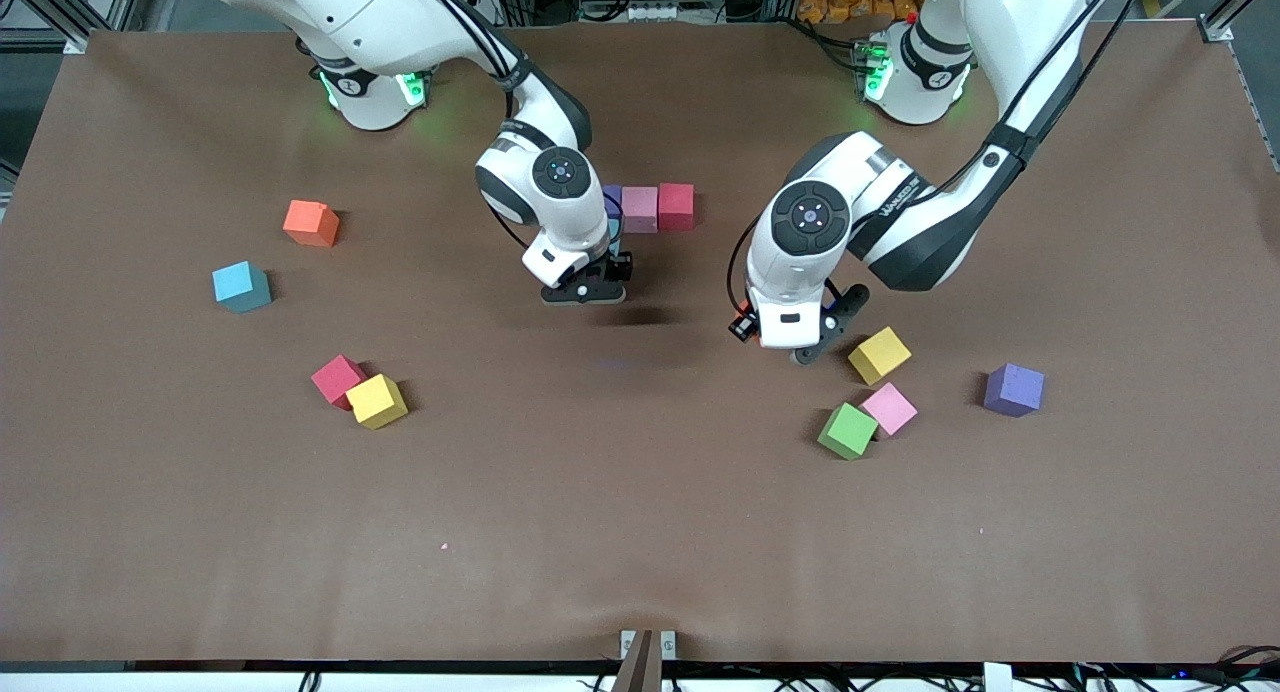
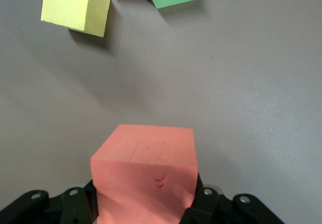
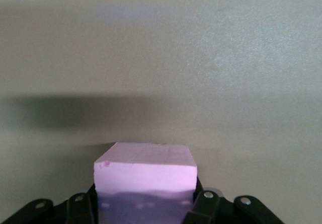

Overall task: Arrange 11 blocks into digit 3
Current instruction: 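Lower the pink cube beside the cyan cube and open the right gripper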

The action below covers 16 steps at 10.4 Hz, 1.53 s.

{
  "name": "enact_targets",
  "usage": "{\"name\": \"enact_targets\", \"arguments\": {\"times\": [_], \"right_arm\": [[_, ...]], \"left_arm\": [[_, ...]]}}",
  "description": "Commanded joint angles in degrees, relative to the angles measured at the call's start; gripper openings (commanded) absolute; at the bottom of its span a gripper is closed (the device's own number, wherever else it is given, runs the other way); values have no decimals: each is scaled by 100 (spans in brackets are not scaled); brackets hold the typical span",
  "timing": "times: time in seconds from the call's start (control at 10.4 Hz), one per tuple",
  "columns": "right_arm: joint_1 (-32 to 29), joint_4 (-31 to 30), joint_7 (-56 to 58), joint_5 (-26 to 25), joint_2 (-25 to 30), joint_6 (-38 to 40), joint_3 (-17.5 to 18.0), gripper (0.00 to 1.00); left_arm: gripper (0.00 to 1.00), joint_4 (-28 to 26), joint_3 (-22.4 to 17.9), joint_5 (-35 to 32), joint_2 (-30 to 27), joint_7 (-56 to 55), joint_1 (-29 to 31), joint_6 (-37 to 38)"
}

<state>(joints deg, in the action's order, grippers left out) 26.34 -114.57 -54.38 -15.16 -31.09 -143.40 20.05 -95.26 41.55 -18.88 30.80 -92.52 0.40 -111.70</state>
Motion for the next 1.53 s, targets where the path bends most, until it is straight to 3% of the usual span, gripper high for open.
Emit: {"name": "enact_targets", "arguments": {"times": [0.0,0.38,0.86,0.96,1.05,1.15,1.44], "right_arm": [[20,-197,-178,-101,270,85,43,28],[29,-442,-178,-101,183,-467,34,28],[47,-487,-187,-110,94,-575,34,28],[47,-496,-178,-110,103,-566,34,40],[47,-487,-178,-110,103,-548,43,80],[38,-478,-178,-110,147,-479,34,100],[38,-313,-108,-92,384,-85,34,100]], "left_arm": [[4,-10,11,-54,-101,68,22,113],[5,-19,11,-54,-101,59,30,122],[5,-28,11,-54,-101,68,30,122],[5,-19,11,-54,-101,68,30,122],[5,-28,11,-54,-101,68,30,122],[5,-28,11,-54,-101,59,30,122],[5,-28,11,-54,-101,68,30,122]]}}
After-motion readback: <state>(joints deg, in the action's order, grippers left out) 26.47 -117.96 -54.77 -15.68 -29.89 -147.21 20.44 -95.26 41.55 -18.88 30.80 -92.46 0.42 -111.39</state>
